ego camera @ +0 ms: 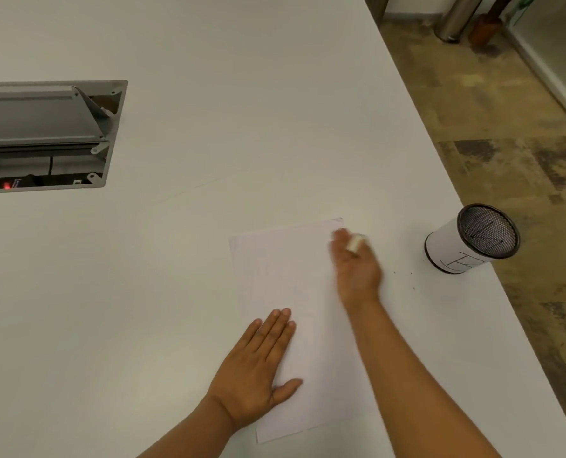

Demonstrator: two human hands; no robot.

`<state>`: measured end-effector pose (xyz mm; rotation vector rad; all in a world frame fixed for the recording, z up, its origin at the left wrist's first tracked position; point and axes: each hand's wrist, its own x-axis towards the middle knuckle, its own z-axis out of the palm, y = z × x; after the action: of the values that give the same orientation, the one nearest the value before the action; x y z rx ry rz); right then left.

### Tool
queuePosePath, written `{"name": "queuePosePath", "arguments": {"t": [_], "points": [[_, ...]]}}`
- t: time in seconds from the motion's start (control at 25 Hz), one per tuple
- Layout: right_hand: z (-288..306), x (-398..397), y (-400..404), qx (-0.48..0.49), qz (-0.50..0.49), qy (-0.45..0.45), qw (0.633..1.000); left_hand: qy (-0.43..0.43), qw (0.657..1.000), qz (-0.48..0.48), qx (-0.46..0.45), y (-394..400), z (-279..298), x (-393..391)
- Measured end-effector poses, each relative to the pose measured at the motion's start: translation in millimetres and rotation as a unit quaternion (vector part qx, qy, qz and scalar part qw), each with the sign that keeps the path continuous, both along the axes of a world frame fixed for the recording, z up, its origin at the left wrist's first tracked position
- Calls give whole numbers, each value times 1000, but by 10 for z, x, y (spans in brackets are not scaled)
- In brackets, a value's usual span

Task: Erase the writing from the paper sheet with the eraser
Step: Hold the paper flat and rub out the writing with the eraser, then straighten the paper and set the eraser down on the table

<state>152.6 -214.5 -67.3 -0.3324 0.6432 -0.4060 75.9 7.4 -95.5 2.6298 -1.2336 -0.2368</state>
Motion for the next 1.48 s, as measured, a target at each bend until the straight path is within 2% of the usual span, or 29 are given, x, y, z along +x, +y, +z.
{"name": "queuePosePath", "arguments": {"t": [0.08, 0.12, 0.2, 0.28, 0.36, 0.44, 0.52, 0.6, 0.68, 0.76, 0.84, 0.92, 1.0, 1.12, 1.24, 1.32, 1.48], "points": [[35, -118, -408, -74, -124, 40, 989, -3, 1000, 0, 0, -3, -6, -3], [85, -153, -457, -127, -147, 75, 978, -5, 1000, -1, 0, -6, -8, -2], [133, -133, -217, -168, -114, 62, 977, -8, 1000, -2, 2, -11, -4, 4], [148, -34, 271, -180, 22, 37, 983, -9, 1000, 0, 5, -9, -5, 7], [131, 49, 629, -195, 154, 68, 966, -9, 1000, 3, 8, -11, 2, 3], [110, 52, 566, -213, 139, 107, 961, -10, 1000, 0, 7, -13, -3, 3], [156, -50, 254, -282, 50, 146, 947, -12, 1000, 3, 3, -5, -1, 10], [257, -272, -3, -392, 44, 219, 892, -19, 1000, 5, -3, -2, 19, 12], [298, -514, -57, -477, 99, 309, 817, -27, 999, 19, -13, 4, 48, 5], [223, -696, 19, -561, 146, 344, 739, -13, 993, 115, -39, -4, 74, 28], [151, -843, 139, -626, 186, 349, 672, 37, 953, 280, -104, -25, 105, 63], [115, -965, 208, -646, 206, 360, 641, 113, 899, 391, -164, -109, 183, 47], [125, -1060, 231, -645, 218, 367, 633, 187, 860, 430, -201, -253, 319, -41], [185, -1120, 201, -640, 246, 355, 635, 236, 798, 498, -242, -476, 542, -129], [190, -1204, 174, -652, 258, 349, 621, 258, 734, 588, -224, -600, 642, 12], [176, -1268, 173, -657, 256, 348, 618, 266, 710, 622, -193, -646, 689, 96], [167, -1339, 160, -663, 257, 338, 617, 285, 691, 637, -191, -613, 667, 151]]}}
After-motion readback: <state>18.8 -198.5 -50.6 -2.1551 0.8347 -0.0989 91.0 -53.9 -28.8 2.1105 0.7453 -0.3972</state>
